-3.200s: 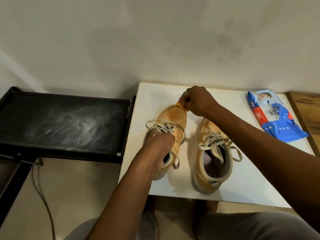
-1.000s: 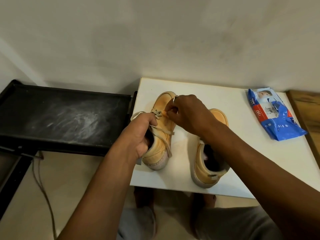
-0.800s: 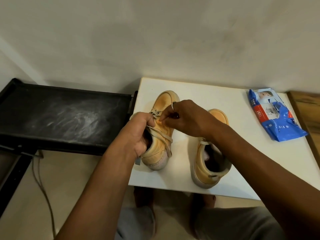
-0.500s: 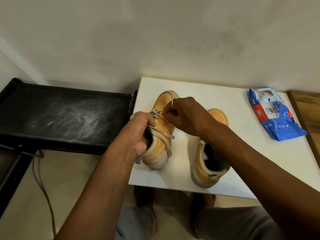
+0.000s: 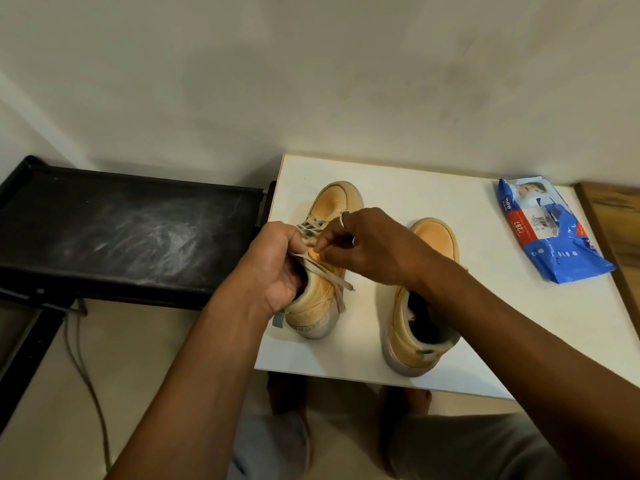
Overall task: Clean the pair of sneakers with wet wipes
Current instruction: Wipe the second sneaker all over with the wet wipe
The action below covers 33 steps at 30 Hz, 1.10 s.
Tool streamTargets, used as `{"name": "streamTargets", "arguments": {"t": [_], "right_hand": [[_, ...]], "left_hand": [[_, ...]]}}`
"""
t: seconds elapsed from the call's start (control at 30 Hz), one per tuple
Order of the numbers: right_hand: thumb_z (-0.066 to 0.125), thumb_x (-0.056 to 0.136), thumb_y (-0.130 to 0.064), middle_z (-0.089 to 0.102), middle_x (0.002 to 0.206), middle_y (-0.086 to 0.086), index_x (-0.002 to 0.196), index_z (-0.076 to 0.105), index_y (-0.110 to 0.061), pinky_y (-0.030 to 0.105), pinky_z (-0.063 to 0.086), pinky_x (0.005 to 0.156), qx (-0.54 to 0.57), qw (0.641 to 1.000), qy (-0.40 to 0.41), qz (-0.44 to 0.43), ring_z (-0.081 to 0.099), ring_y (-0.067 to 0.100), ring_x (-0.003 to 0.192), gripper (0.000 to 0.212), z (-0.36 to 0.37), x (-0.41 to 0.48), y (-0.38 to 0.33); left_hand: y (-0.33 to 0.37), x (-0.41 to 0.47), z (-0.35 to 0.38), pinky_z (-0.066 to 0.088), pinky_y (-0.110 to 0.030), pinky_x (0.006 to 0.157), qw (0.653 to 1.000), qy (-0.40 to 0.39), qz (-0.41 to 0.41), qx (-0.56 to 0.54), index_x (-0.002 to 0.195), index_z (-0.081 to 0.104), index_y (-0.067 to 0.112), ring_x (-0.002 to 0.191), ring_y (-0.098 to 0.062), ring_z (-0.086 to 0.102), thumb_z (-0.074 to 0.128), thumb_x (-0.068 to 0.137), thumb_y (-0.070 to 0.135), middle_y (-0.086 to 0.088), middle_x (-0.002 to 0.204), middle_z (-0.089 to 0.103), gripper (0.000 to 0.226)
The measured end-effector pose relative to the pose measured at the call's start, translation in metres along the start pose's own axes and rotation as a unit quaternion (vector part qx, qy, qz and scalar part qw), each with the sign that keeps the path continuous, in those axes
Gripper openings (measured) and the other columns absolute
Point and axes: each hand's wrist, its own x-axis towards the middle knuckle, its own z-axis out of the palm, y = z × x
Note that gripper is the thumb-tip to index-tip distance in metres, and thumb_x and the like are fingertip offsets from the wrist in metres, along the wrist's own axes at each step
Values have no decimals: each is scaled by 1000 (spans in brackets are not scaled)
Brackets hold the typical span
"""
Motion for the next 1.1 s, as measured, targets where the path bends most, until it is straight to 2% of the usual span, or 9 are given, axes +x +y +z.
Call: {"name": "streamTargets", "arguments": {"t": [0.13, 0.3, 0.4, 0.47, 0.6, 0.67, 0.8, 0.97, 1.1], "right_hand": [[62, 92, -24, 71, 89, -7, 102, 74, -23, 11, 41, 59, -90, 990, 96, 39, 61, 6, 72, 16, 3, 9, 4], [69, 89, -23, 71, 84, -14, 98, 75, -21, 11, 47, 60, 38, 998, -38, 14, 65, 0, 73, 12, -2, -2, -4], [65, 90, -23, 66, 80, -16, 99, 75, -22, 8, 42, 58, -61, 995, 65, 31, 60, 2, 68, 14, -3, 6, 2], [63, 91, -24, 69, 84, -10, 100, 75, -22, 12, 45, 60, -62, 993, 94, 41, 61, 5, 70, 15, 1, 7, 2], [67, 89, -24, 71, 82, -13, 95, 74, -25, 14, 47, 59, 51, 998, -21, 11, 64, 1, 71, 9, 0, -5, -7], [69, 88, -22, 71, 82, -13, 95, 75, -22, 12, 48, 60, 29, 999, -39, 14, 64, 0, 71, 9, -7, -5, -4], [64, 90, -23, 56, 71, -22, 99, 75, -21, 6, 35, 54, -84, 992, 89, 37, 56, -2, 62, 14, -3, 2, 3], [69, 88, -23, 71, 84, -14, 94, 75, -24, 13, 51, 64, 2, 1000, -25, 5, 64, 0, 73, 9, -3, -8, 1], [64, 88, -20, 71, 85, -8, 94, 75, -21, 23, 51, 67, -87, 991, 101, 26, 63, 7, 74, 12, 0, -4, 12]], "left_hand": [[-1, 1, 1, 56, -39, 79, 1000, 3, -7, 11, 95, 57, 5, 79, -32, 59, 34, 67, -2, -14, 86, 60, 37], [0, 1, -2, 56, -43, 77, 1000, -18, -11, -14, 104, 55, 4, 84, -34, 58, 32, 64, -4, -16, 94, 59, 47], [-1, 1, 2, 57, -40, 74, 1000, -6, -9, 4, 101, 55, 3, 75, -32, 61, 34, 60, -4, -14, 84, 61, 47], [-1, 0, 1, 57, -40, 75, 1000, -2, -12, 9, 102, 55, 3, 74, -32, 62, 35, 58, -3, -14, 83, 61, 49], [1, -2, 0, 57, -37, 64, 999, -19, -22, -30, 104, 55, -1, 69, -30, 65, 28, 64, -6, -16, 82, 64, 49], [0, -3, 3, 58, -38, 66, 999, -17, -20, -26, 100, 56, 0, 71, -30, 64, 29, 64, -7, -16, 83, 64, 45], [-1, 0, 3, 56, -42, 83, 1000, 9, -7, 6, 96, 58, 3, 82, -34, 61, 34, 58, -5, -16, 90, 61, 46], [0, -1, 2, 57, -42, 77, 1000, 7, -7, -11, 98, 56, 2, 78, -34, 62, 33, 57, -4, -17, 89, 61, 48], [-1, 1, 3, 54, -46, 88, 1000, 15, -1, -7, 101, 61, -1, 85, -36, 62, 33, 55, -4, -17, 92, 63, 54]]}}
